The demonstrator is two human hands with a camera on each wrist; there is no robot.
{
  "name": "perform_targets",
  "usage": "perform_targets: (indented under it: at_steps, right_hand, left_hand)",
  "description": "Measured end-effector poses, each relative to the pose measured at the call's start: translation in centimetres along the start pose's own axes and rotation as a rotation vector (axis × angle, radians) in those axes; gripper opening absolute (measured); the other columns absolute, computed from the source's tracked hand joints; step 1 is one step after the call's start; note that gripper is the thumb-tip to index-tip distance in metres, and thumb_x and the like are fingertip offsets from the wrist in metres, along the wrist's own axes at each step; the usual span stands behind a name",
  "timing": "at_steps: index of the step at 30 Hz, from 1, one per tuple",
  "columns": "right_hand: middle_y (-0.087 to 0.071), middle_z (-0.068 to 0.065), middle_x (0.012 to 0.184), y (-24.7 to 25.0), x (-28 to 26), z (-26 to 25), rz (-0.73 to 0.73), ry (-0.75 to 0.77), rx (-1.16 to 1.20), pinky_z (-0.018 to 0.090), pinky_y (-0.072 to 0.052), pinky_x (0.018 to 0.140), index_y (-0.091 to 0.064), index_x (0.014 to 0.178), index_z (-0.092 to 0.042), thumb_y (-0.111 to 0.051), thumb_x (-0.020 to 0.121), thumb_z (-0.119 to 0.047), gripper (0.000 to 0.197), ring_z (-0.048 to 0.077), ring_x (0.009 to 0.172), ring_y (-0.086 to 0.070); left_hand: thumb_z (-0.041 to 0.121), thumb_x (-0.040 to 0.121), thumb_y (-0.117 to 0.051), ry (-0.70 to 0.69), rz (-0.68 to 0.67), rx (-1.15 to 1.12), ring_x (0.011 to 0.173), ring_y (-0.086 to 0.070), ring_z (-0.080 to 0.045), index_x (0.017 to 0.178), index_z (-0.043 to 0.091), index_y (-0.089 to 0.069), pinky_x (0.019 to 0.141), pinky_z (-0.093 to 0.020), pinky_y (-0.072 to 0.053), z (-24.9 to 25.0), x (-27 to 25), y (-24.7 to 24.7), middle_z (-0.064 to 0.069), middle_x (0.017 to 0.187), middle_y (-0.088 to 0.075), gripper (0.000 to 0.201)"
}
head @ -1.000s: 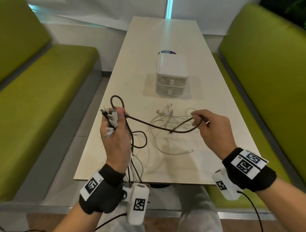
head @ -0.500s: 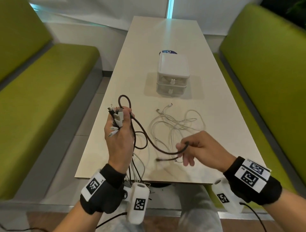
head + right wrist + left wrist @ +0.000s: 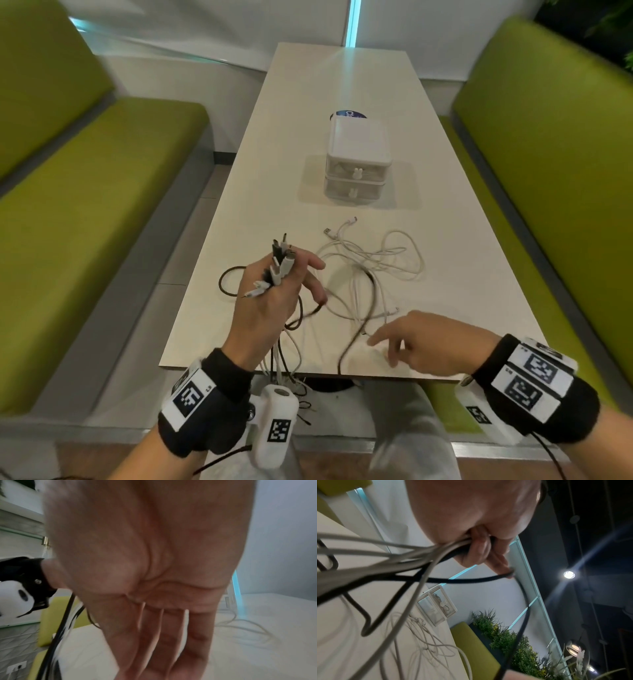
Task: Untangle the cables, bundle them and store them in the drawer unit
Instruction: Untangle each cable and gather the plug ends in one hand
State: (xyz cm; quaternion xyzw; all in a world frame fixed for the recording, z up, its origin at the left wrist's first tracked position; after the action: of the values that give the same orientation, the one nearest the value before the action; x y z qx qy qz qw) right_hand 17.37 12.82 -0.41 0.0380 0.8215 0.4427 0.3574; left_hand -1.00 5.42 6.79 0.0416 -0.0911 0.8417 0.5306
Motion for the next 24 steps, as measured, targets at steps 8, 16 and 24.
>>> perform_targets:
  at_steps: [8,16,24]
  right_hand:
    - [-0.066,-0.011,0.063,4.1,0.3,0.1,0.442,-0.104,0.142,0.023,-0.052,0.064,-0.07,0.101,-0.028,-0.05,0.095,-0.035,0.022,0.004,0.06,-0.062]
    - [-0.058,0.003,0.096,-0.6,3.5,-2.0,0.33,-0.233,-0.043,0.03,-0.039,0.066,-0.055,0.105,-0.011,-0.05,0.096,-0.037,0.028,0.021,0.085,-0.052]
    - [-0.062,0.003,0.095,3.6,2.7,-1.5,0.534,-0.219,0.01,0.033,-0.048,0.074,-0.065,0.096,-0.011,-0.05,0.09,-0.022,0.019,0.021,0.085,-0.058]
  left_hand:
    - [0.033,0.096,-0.044,0.037,-0.017,-0.045,0.039,-0.029,-0.009,0.077,0.009,-0.071,0.04,-0.018,-0.023,0.6,-0.2,-0.5,-0.007,0.047,-0.045,0.04]
    - [0.032,0.097,-0.042,0.107,-0.012,-0.018,0.039,-0.027,-0.009,0.075,0.006,-0.071,0.04,-0.018,-0.022,-0.4,-0.4,-0.5,-0.01,0.049,-0.043,0.045]
    - [0.04,0.094,-0.046,0.09,-0.024,0.053,0.043,-0.032,-0.011,0.088,0.009,-0.073,0.042,-0.021,-0.028,-1.0,-0.1,-0.8,-0.007,0.06,-0.053,0.041]
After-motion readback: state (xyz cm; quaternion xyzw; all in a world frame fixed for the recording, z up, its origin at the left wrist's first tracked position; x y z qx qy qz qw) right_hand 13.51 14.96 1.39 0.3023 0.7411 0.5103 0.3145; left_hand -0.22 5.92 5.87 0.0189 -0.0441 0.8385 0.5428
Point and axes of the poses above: each hand's wrist, its own x-axis towards the middle knuckle, its own y-axis out of the back of the hand, z = x × y, the point moved 8 cm from there along x, towards the middle knuckle
